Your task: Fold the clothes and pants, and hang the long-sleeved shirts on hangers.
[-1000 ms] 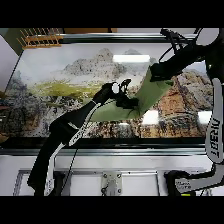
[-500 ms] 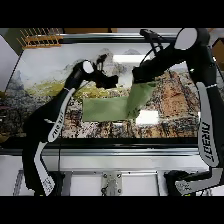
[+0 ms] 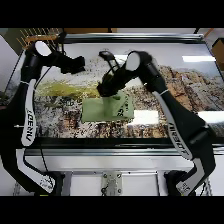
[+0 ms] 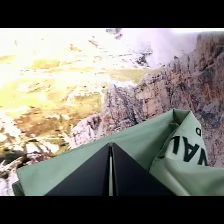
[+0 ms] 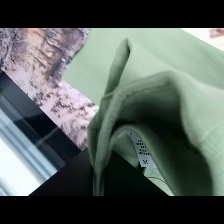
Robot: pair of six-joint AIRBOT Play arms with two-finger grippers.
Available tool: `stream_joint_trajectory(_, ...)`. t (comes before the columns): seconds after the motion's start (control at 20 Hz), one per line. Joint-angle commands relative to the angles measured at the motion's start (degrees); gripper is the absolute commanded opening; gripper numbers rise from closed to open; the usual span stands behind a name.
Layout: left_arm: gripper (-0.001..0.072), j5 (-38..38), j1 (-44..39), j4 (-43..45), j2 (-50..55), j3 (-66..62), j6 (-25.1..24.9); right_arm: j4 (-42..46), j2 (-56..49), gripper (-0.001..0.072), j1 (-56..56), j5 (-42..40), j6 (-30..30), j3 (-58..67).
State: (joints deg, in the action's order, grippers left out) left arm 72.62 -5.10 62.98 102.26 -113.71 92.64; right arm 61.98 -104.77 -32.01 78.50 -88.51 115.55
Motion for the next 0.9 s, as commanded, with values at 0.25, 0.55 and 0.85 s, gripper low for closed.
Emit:
stream_joint_trajectory(0.25, 0.0011, 2.6, 5.5, 0.5, -5.2, 0.0, -0.3, -13.4, -12.3, 0.0712, -10.5, -23.5, 7.1, 0.1)
stream_joint_trajectory(0.55, 0.001, 4.1, 6.9, 4.4, -9.2, 0.1, -0.8, -5.3, -0.2, 0.071, -1.3, -14.4, 7.1, -6.4)
stream_joint_trajectory(0.85, 0.0011, -0.5, 0.6, 6.5, -16.5, 16.4, -1.9, -0.8, 15.1, 0.071, 20.3, -12.4, 10.5, -37.4)
